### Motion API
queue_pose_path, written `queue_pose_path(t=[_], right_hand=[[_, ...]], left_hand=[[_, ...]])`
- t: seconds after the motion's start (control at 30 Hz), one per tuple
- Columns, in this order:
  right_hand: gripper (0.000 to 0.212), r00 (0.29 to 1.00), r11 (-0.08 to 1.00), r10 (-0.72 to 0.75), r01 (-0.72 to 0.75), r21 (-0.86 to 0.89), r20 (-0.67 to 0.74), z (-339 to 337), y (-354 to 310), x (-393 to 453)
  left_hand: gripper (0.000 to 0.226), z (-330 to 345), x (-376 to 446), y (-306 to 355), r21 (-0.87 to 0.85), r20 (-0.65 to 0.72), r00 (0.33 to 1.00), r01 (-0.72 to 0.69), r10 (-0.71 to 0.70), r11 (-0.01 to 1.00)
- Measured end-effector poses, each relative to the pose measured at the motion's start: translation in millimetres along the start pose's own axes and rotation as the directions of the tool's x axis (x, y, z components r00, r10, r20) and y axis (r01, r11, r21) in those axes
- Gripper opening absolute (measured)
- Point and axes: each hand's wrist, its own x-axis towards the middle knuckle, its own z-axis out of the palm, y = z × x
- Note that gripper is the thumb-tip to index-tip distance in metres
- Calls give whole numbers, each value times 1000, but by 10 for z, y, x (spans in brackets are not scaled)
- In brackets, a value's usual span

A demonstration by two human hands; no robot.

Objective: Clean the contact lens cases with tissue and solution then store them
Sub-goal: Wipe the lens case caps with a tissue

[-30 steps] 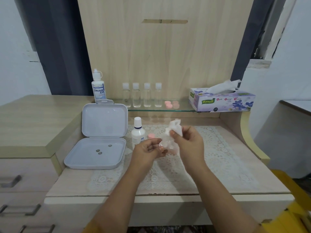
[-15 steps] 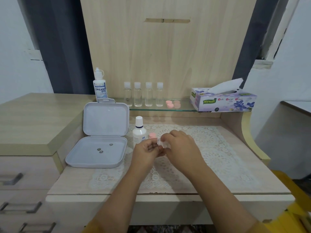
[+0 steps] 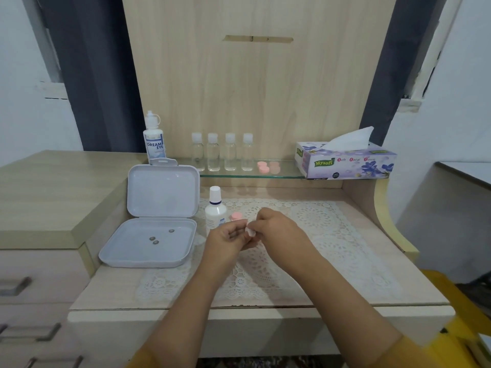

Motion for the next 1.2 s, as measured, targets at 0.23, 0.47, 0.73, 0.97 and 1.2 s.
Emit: queue_pose_path(t=[0.23,0.47,0.73,0.97,1.2], right_hand=[[21,1000,999,22,-22,47,-1,20,38,99],[16,996,957,83,-74,282,-20,-34,72,64],[11,933,714,359,-276,644,1,-32,125,-2],[8,916,741,388,-242,626,-106,52,64,-84],[16,957,900,263,-197,389,-124,158,6,-77]], left_hand=[[31,-18,-11,-5,58,15,999,-31,30,998],[25,-28,10,0,16,77,997,-12,11,1000],[23,-20,18,-16,-34,31,999,32,-31,999],[25,-10,33,-20,-54,-26,997,70,-71,996],[32,-46,41,-8,-83,-7,991,131,-132,988]])
